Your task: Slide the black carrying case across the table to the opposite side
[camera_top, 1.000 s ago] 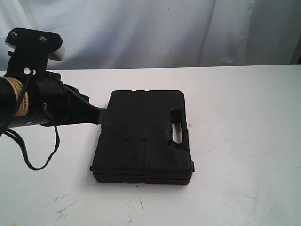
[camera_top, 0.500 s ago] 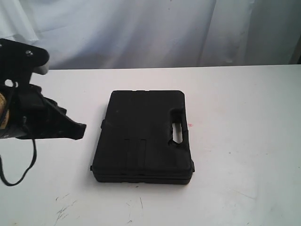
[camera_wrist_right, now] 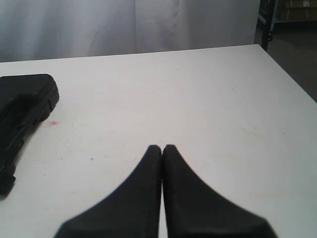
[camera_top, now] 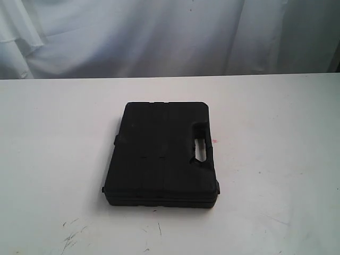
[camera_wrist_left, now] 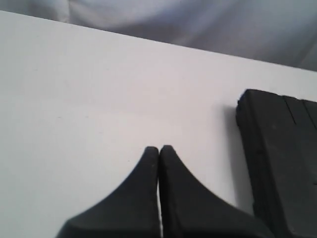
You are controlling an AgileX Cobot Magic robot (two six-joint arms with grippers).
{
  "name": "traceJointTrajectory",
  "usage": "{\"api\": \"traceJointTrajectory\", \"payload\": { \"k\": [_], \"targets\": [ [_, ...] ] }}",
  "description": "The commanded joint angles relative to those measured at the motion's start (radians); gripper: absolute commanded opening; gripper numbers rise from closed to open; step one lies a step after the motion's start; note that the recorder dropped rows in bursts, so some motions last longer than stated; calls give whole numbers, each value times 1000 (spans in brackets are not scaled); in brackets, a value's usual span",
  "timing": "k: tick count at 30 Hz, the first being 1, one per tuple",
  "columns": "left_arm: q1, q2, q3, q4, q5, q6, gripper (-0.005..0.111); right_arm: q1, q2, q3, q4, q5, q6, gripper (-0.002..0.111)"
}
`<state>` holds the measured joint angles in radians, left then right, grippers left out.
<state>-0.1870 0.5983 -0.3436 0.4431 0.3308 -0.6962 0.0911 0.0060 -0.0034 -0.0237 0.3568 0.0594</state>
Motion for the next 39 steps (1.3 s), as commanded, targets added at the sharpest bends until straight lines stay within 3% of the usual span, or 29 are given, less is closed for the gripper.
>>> {"api": "traceJointTrajectory", "payload": {
  "k": [1,5,21,24,26,27,29,35,39],
  "targets": [
    [107,-176,106,-44,-19,-6,0,-4,-6,3,7,-12,-3,0],
    [167,-278,174,-63,-19,-6,0,-4,-6,3,7,-12,-3,0],
    [164,-365,214,-71,-17,12,0,-4,-6,3,7,-12,-3,0],
    [164,-390,214,-155,-13,163,0,-4,-6,3,7,-12,-3,0],
    [164,-412,214,-280,-13,361,0,-4,-6,3,7,-12,-3,0],
    [164,-425,214,-397,-13,535,0,-4,-6,3,7,-12,-3,0],
    [164,-433,214,-465,-13,653,0,-4,-6,3,7,-12,-3,0],
    [165,-442,237,-434,-24,663,0,-4,-6,3,7,-12,-3,0],
    [165,-510,318,-434,-47,576,0,-4,-6,3,7,-12,-3,0]
  ]
}}
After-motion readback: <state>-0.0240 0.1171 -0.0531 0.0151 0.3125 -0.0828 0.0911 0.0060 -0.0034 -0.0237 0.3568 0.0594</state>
